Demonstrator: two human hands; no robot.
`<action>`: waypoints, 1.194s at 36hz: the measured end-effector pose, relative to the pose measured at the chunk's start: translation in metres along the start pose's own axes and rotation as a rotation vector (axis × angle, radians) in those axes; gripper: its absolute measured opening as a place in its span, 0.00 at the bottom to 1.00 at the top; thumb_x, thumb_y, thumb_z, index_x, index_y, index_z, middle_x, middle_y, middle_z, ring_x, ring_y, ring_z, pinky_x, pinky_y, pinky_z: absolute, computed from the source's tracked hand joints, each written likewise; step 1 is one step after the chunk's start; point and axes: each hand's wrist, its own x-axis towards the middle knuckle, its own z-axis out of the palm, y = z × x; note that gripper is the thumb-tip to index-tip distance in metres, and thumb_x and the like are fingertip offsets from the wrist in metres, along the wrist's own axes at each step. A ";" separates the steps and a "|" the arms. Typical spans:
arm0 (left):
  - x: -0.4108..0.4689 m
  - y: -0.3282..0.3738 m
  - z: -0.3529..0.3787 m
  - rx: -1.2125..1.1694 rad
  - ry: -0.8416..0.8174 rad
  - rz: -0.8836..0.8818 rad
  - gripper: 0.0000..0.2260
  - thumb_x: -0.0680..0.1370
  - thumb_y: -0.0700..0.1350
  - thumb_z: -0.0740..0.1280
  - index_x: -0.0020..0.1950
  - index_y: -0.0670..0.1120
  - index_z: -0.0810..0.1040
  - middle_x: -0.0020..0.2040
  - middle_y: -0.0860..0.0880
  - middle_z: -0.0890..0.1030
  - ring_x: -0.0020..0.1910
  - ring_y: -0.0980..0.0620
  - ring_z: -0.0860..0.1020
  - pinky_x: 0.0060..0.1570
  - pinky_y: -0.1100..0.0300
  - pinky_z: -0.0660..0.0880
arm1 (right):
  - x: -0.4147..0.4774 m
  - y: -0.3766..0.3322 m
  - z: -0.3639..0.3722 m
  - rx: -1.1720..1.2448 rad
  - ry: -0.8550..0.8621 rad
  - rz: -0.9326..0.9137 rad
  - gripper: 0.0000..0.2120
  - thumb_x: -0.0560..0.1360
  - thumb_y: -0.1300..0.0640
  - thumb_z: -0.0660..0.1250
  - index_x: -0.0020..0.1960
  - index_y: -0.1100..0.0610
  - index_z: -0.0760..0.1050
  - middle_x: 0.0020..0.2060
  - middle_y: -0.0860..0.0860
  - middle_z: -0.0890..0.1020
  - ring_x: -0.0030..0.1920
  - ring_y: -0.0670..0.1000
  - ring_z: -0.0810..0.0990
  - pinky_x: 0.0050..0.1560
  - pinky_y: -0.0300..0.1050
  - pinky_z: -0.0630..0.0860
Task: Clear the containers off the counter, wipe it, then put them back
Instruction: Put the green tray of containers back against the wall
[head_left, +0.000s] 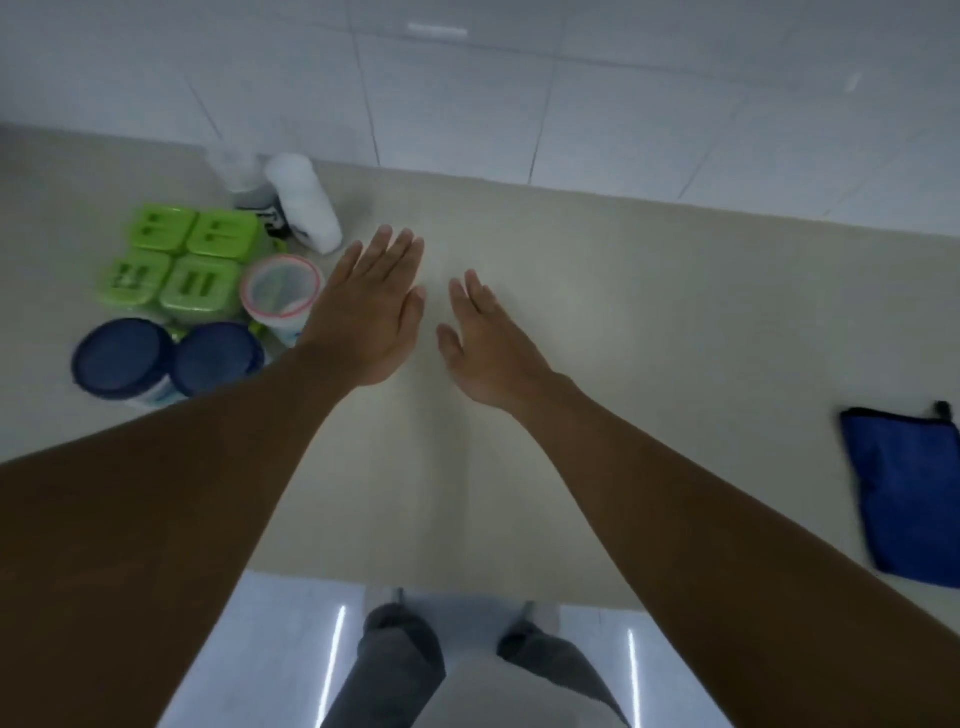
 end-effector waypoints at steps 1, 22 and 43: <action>-0.003 -0.018 -0.006 -0.002 0.011 -0.008 0.29 0.82 0.53 0.45 0.79 0.39 0.60 0.79 0.40 0.64 0.80 0.41 0.58 0.79 0.45 0.52 | 0.008 -0.018 0.003 0.025 0.011 -0.011 0.30 0.87 0.51 0.53 0.84 0.59 0.47 0.84 0.57 0.46 0.84 0.56 0.48 0.82 0.50 0.50; -0.019 -0.266 -0.028 -0.330 -0.081 -0.747 0.33 0.83 0.61 0.52 0.82 0.44 0.50 0.83 0.45 0.54 0.81 0.43 0.54 0.78 0.41 0.55 | 0.189 -0.194 0.054 0.017 -0.219 0.150 0.38 0.76 0.34 0.55 0.79 0.54 0.63 0.70 0.57 0.76 0.68 0.60 0.74 0.70 0.57 0.71; -0.017 -0.301 -0.020 -0.672 0.007 -0.904 0.37 0.69 0.73 0.67 0.71 0.52 0.70 0.68 0.43 0.76 0.67 0.41 0.75 0.68 0.47 0.72 | 0.202 -0.205 0.056 0.203 -0.253 0.182 0.42 0.57 0.22 0.74 0.64 0.44 0.80 0.58 0.42 0.83 0.60 0.48 0.81 0.68 0.48 0.75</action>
